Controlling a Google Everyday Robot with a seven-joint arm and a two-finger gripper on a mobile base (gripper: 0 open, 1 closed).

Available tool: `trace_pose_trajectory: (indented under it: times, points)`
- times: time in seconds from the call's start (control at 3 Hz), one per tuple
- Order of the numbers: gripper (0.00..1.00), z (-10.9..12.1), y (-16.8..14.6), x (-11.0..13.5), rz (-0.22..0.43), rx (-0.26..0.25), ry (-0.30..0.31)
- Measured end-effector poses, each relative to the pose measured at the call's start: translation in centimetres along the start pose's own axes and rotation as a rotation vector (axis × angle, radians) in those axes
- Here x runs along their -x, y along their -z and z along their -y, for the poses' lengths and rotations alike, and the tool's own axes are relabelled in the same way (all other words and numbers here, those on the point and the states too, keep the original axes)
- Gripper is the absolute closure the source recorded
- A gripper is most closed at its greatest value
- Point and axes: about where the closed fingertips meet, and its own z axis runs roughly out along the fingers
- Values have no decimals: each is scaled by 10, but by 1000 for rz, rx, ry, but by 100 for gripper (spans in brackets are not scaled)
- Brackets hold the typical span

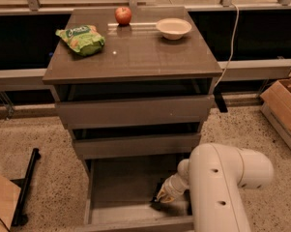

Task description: Pick rxbar chocolate from bottom drawer and place on counter

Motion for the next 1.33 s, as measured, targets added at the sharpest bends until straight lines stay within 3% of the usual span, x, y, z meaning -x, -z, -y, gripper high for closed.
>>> trace_pose_trajectory:
  times: [0.33, 0.67, 1.0, 1.33]
  points:
    - [100, -4, 45, -21, 15, 103, 58]
    - [100, 3, 103, -50, 34, 166, 151]
    - [100, 7, 170, -83, 87, 184, 240]
    - [100, 9, 226, -122, 134, 133, 323]
